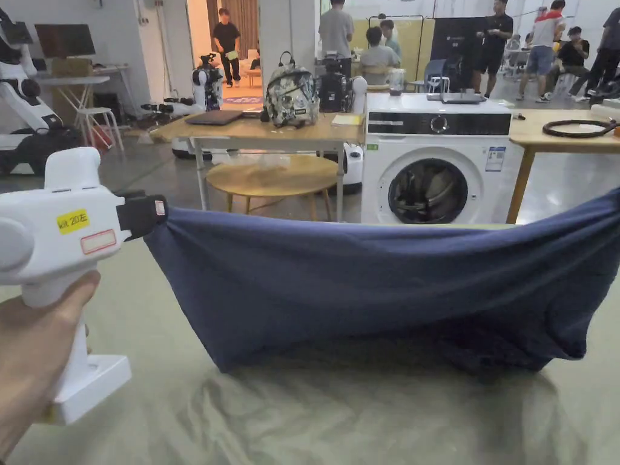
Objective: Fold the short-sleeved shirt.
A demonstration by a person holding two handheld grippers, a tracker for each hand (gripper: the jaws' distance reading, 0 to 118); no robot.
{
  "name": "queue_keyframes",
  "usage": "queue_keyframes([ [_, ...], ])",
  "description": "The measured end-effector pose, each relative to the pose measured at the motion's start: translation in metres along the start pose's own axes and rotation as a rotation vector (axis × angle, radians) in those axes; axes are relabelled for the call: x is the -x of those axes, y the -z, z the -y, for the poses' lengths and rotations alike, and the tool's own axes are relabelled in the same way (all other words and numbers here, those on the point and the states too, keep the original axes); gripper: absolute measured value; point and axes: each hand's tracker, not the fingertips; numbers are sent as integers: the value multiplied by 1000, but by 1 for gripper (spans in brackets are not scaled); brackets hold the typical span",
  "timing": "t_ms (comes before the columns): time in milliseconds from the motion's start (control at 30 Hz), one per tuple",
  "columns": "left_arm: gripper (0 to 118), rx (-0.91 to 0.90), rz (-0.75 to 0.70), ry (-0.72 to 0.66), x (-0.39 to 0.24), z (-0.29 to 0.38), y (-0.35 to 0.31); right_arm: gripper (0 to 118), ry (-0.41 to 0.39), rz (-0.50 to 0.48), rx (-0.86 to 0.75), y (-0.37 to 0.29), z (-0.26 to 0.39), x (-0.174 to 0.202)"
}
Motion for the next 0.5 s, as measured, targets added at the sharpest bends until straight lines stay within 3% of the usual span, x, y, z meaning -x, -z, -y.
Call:
queue_keyframes([
  [167,0,66,-16,26,-10,110,-83,0,76,-11,29,-83,132,-20],
  [300,0,234,-122,-69,4,195,-138,0,169,43,132,-143,230,-29],
  [367,0,257,-105,-119,1,225,-169,0,242,46,180,-165,265,-35],
  [500,0,320,-168,-182,-1,264,-198,0,224,104,293,-195,306,-35],
])
